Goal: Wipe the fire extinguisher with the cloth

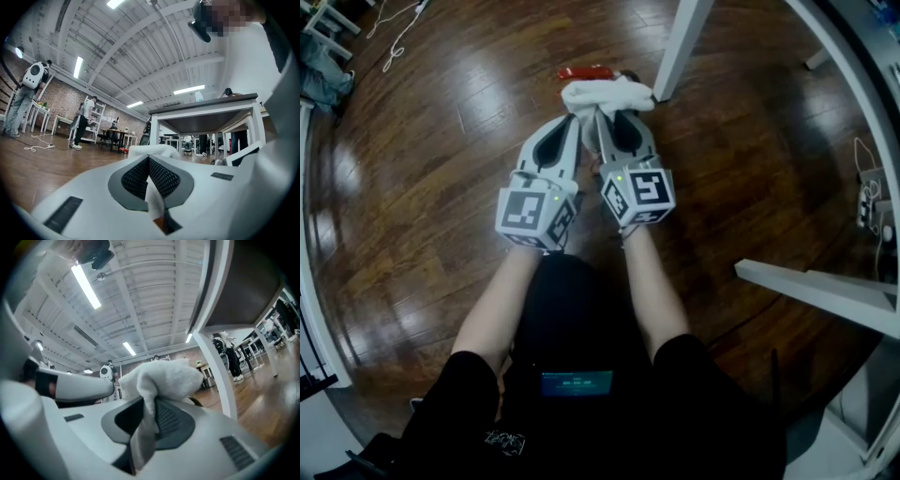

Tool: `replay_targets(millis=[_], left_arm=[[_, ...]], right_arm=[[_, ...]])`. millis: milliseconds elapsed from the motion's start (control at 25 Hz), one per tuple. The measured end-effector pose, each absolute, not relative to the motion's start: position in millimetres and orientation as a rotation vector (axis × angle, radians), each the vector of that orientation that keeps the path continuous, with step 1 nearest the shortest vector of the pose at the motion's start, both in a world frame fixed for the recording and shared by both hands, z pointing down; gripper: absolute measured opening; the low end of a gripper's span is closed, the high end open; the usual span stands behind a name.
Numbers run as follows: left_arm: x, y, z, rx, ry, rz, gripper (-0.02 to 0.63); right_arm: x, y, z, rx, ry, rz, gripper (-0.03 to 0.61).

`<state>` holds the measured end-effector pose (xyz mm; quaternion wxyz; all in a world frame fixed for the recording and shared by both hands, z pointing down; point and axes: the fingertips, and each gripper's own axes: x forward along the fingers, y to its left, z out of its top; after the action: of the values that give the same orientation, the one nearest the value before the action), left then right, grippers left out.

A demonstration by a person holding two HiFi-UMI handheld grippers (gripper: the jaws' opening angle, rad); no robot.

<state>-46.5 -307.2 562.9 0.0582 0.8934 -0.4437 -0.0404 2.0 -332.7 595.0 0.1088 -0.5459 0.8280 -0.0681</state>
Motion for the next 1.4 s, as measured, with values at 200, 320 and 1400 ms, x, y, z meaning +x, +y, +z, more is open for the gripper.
replay_targets(millis=[200, 320, 1400], left_arm=[[-44, -304, 559, 2.722, -1.344, -0.086, 0.000], [-43, -303, 559, 2.735, -1.329, -0.076, 0.000], [-39, -309, 570, 2.720, -1.286, -0.092, 0.000]], right_arm=[[-29, -337, 654, -1.658, 2.523, -0.288, 0.077], [-42, -332, 697, -1.671, 2.623, -0.320, 0.077], [113, -386, 570, -1.762, 2.343, 0.007, 0.077]])
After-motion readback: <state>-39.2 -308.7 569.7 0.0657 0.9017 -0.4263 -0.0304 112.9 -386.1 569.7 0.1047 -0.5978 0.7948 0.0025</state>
